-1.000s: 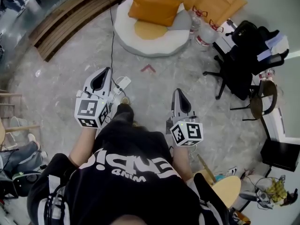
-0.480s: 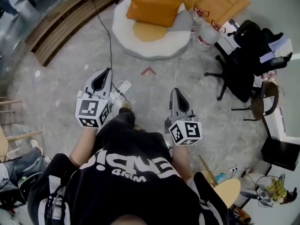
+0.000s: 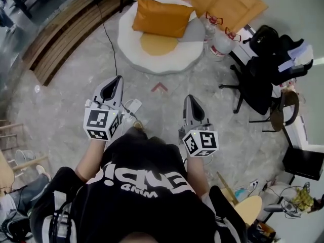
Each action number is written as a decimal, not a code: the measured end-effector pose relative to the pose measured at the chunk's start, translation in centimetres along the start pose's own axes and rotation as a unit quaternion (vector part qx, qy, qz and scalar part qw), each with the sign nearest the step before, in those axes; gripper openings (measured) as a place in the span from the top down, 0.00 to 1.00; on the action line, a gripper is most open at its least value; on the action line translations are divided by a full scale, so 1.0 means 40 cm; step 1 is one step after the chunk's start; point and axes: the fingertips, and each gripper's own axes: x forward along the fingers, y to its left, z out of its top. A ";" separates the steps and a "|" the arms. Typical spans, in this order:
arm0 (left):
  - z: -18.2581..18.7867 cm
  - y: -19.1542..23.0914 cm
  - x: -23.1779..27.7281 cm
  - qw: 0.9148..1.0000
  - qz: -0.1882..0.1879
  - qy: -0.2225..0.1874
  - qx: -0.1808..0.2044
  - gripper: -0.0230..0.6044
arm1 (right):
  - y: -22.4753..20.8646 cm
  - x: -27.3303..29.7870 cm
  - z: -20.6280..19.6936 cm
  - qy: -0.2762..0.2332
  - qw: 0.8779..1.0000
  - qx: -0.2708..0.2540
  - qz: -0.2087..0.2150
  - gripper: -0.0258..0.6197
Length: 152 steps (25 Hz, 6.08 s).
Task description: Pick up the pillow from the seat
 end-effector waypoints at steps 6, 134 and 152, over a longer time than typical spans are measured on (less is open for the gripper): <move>0.011 0.016 0.088 1.000 -0.019 0.006 -0.001 0.95 | -0.049 0.048 0.012 0.002 1.000 0.000 -0.026 0.93; -0.386 0.902 2.154 0.947 0.152 0.232 -0.165 0.82 | -1.273 2.123 -0.379 0.228 0.971 0.063 -0.023 0.92; -0.618 0.929 2.216 0.913 0.187 0.234 -0.278 0.38 | -1.463 2.198 -0.604 0.270 0.936 0.216 -0.070 0.40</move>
